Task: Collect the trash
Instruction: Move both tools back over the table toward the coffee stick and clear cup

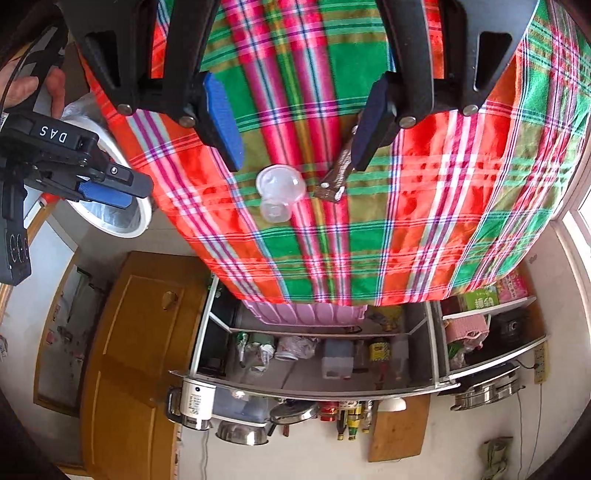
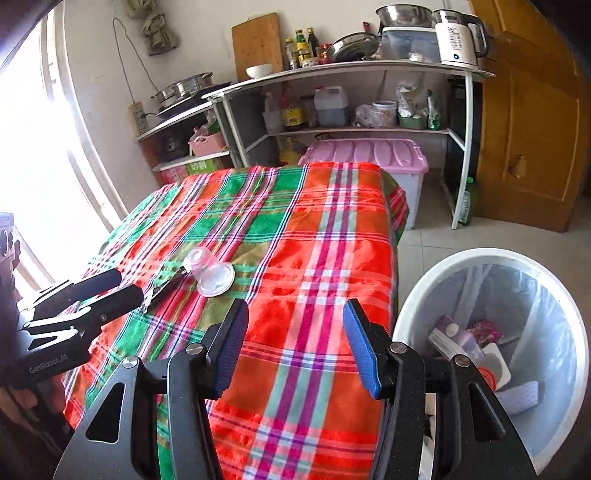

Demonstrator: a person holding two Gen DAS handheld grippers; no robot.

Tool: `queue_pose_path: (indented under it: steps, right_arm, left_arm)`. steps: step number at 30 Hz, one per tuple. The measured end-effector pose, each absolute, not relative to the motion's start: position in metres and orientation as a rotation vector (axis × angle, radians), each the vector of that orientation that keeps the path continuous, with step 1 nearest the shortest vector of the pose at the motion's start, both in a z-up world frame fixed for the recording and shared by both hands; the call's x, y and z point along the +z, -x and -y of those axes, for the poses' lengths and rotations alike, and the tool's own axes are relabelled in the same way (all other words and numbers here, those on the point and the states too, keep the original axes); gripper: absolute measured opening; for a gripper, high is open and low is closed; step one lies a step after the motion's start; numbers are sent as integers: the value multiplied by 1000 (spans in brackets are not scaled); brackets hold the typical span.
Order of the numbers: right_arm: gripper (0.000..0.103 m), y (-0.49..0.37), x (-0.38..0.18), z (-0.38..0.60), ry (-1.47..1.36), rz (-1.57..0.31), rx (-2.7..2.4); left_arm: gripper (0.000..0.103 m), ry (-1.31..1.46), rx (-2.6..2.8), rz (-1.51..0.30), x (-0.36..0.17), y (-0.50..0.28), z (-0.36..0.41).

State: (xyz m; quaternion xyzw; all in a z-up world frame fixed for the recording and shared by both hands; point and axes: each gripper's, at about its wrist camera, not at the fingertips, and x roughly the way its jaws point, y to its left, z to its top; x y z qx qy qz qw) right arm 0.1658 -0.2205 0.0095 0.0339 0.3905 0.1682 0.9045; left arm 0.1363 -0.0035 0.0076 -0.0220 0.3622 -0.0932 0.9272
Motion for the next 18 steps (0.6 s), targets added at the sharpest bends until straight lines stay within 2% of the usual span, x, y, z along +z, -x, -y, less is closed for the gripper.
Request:
queue_pose_path:
  steps: [18]
  right_arm:
    - [54,-216,-15,140,4,-876,539]
  left_arm:
    - [63,40,-162,-869,-36,-171,-27]
